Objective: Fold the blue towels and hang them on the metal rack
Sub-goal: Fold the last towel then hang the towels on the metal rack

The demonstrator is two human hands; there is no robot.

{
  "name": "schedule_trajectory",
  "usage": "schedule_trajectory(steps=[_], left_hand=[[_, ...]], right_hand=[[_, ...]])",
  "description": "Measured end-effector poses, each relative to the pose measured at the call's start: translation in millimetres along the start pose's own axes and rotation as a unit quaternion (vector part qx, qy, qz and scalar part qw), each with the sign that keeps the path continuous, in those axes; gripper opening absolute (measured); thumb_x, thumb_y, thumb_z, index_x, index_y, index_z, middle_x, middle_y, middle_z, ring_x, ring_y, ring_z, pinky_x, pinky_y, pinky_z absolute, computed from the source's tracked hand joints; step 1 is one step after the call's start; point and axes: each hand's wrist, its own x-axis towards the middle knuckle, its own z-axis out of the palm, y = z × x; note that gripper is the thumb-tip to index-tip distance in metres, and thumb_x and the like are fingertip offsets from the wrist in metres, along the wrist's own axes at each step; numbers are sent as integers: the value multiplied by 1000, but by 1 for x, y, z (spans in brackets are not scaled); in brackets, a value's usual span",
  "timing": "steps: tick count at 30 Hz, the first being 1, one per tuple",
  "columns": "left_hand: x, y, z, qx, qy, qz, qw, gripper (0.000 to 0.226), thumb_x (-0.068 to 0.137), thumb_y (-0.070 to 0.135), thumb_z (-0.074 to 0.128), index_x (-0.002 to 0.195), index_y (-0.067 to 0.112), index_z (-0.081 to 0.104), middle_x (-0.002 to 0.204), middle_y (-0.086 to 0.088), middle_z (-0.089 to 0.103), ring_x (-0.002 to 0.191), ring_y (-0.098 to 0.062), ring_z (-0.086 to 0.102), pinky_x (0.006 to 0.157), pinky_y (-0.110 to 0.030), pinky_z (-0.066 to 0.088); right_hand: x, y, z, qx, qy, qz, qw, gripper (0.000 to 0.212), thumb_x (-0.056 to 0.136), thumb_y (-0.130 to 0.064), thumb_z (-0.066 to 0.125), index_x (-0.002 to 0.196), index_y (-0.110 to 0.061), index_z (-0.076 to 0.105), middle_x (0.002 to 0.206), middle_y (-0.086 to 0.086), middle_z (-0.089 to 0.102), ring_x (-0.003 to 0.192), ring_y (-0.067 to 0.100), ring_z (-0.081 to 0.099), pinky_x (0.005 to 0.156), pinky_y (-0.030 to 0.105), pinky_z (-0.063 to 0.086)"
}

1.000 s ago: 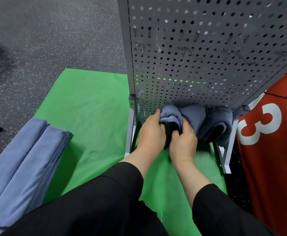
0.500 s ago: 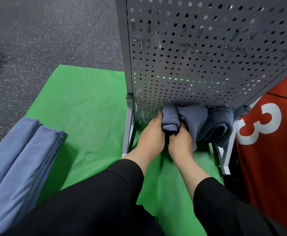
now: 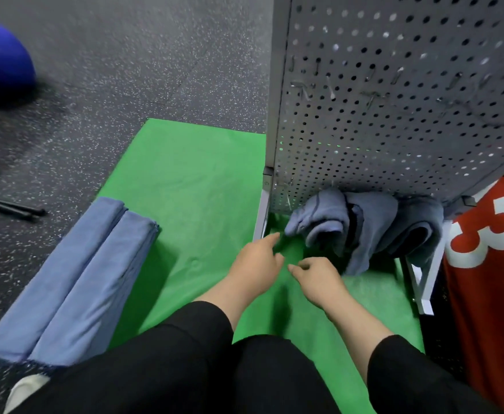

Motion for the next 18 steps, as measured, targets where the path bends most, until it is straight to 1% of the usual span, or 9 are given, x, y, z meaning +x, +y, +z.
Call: schedule_trajectory(steps=[1, 2, 4, 8, 10, 11, 13, 15, 18], left_hand=[[-8, -9, -7, 11, 14, -7, 1000, 53, 101, 21, 51, 154, 20, 44, 140, -15, 62, 127, -33, 57, 100, -34, 44], [-16, -19, -17, 18, 32, -16, 999, 50, 101, 22, 51, 151, 20, 48, 137, -14, 64, 125, -33, 58, 99, -34, 45], [-31, -48, -39, 25, 83, -39, 995, 42, 102, 25, 50, 143, 20, 56, 134, -10, 67, 122, -32, 61, 97, -37, 48], [-70, -121, -93, 43, 180, -108, 977, 30, 101, 26, 50, 125, 19, 66, 119, -10, 72, 110, -35, 64, 87, -41, 53], [-94, -159, -116, 61, 207, -137, 967, 21, 100, 25, 48, 105, 17, 66, 105, -12, 72, 100, -39, 64, 77, -43, 52], [-105, -177, -126, 68, 216, -150, 962, 20, 100, 25, 48, 99, 15, 65, 101, -13, 71, 96, -40, 64, 75, -45, 51], [-124, -208, -140, 80, 229, -175, 954, 22, 100, 24, 49, 105, 11, 66, 104, -16, 71, 98, -41, 63, 78, -48, 51], [-137, -234, -147, 88, 243, -184, 948, 23, 99, 22, 51, 110, 10, 67, 110, -16, 70, 102, -40, 63, 81, -48, 51], [-147, -262, -148, 108, 260, -170, 944, 22, 95, 19, 55, 109, 9, 69, 109, -15, 70, 104, -38, 62, 83, -49, 50]], right_hand=[[-3, -12, -3, -11, -11, -35, 999, 24, 93, -34, 68, 91, -11, 74, 86, 6, 73, 85, 26, 65, 79, 33, 52], [-7, -26, -6, -18, -22, -77, 997, 26, 94, -34, 67, 105, -12, 75, 103, 5, 75, 97, 23, 68, 89, 34, 53], [-18, -65, -10, -48, -48, -158, 985, 34, 96, -35, 65, 122, -14, 71, 123, 3, 71, 111, 18, 65, 100, 34, 50], [-37, -146, 14, -127, -117, -260, 950, 41, 97, -37, 63, 133, -16, 64, 133, 0, 66, 120, 18, 63, 106, 34, 47], [-46, -178, 41, -171, -137, -300, 928, 45, 98, -38, 62, 139, -18, 59, 139, 3, 62, 127, 21, 59, 107, 33, 45], [-50, -190, 56, -198, -139, -320, 916, 47, 99, -38, 60, 142, -19, 55, 142, 6, 60, 130, 23, 56, 107, 33, 44], [-56, -209, 86, -246, -139, -360, 889, 50, 100, -36, 58, 147, -21, 49, 145, 10, 56, 134, 27, 53, 107, 32, 41], [-59, -221, 115, -283, -146, -394, 862, 54, 102, -33, 55, 152, -20, 41, 153, 9, 48, 138, 27, 48, 109, 32, 37], [-57, -228, 154, -338, -161, -445, 813, 58, 104, -29, 51, 157, -17, 30, 166, 6, 23, 151, 23, 28, 120, 36, 27]])
